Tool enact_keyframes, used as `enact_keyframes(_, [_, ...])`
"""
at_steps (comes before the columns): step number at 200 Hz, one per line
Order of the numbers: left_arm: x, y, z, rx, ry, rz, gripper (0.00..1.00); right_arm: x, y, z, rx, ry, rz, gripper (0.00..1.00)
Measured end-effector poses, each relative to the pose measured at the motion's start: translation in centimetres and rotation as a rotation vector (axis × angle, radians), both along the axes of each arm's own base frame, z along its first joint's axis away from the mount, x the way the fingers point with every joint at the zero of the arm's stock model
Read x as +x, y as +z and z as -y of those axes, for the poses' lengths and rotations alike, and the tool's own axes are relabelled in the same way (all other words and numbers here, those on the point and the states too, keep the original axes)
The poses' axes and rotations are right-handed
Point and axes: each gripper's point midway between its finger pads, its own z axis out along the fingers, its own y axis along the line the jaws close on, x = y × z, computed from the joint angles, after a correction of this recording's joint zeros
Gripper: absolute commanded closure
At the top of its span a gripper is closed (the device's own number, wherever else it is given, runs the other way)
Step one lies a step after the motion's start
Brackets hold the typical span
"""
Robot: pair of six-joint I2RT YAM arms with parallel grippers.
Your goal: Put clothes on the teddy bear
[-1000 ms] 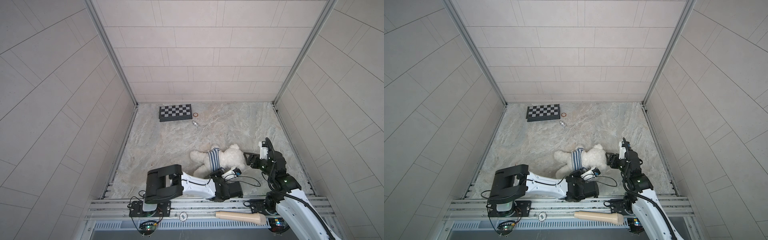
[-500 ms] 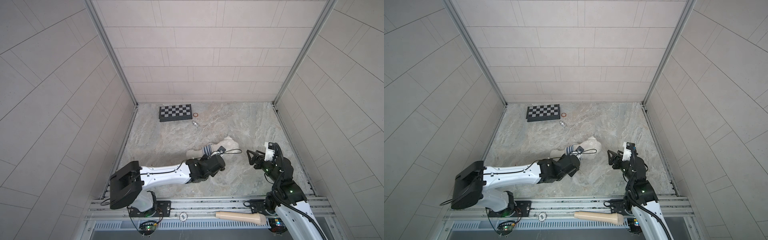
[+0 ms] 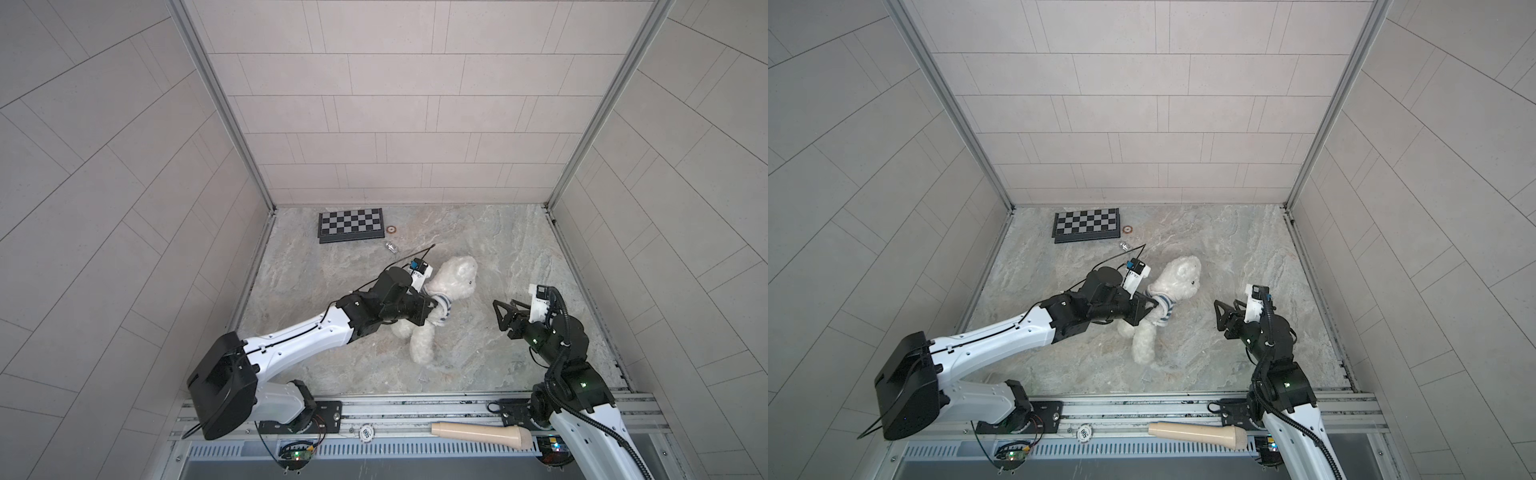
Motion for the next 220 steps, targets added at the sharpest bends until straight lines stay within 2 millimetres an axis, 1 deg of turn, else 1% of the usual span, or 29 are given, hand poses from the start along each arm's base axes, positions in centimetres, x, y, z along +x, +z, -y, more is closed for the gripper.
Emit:
enact_keyframes(21, [-0.7, 1.4, 1.5, -0.133, -0.038, -0.086, 1.00, -0.1, 1.3, -0.2, 0.007, 0.016, 0.058, 0.31])
enact_keyframes(53, [-1.4, 3.6, 3.6, -0.301, -0.094, -0.189, 1.00, -0.6, 2.4, -0.7, 0.015, 0.046, 0.106, 0.31])
enact_keyframes(68, [-1.4, 4.2, 4.4, -0.361, -0.114, -0.229, 1.00, -0.9, 2.9, -0.8, 0.019, 0.055, 0.132, 0.31])
enact_keyframes(81, [-1.3, 4.3, 5.0, -0.395, -0.121, -0.261, 1.00, -1.1, 3.3, -0.8, 0.021, 0.059, 0.151, 0.31])
enact_keyframes(108, [-0.7, 2.7, 5.6, -0.417, -0.110, -0.325, 1.00, -1.2, 3.5, -0.9, 0.019, 0.066, 0.161, 0.31])
enact_keyframes(157, [0.0, -3.0, 5.6, -0.394, -0.053, -0.446, 1.00, -1.2, 3.5, -1.0, 0.012, 0.071, 0.162, 0.31])
enact_keyframes(174, [0.2, -4.5, 5.2, -0.379, -0.032, -0.470, 1.00, -1.2, 3.5, -1.0, 0.011, 0.072, 0.162, 0.31])
enact_keyframes(184, [0.4, -5.0, 4.9, -0.369, -0.026, -0.469, 1.00, -1.2, 3.5, -1.0, 0.011, 0.073, 0.162, 0.31])
enact_keyframes(210, [0.9, -6.0, 4.3, -0.326, -0.014, -0.428, 0.92, -1.2, 3.3, -1.0, 0.007, 0.076, 0.154, 0.31])
enact_keyframes(220, [1.2, -6.6, 4.0, -0.299, -0.004, -0.411, 0.86, -1.2, 3.1, -1.0, 0.004, 0.077, 0.150, 0.31])
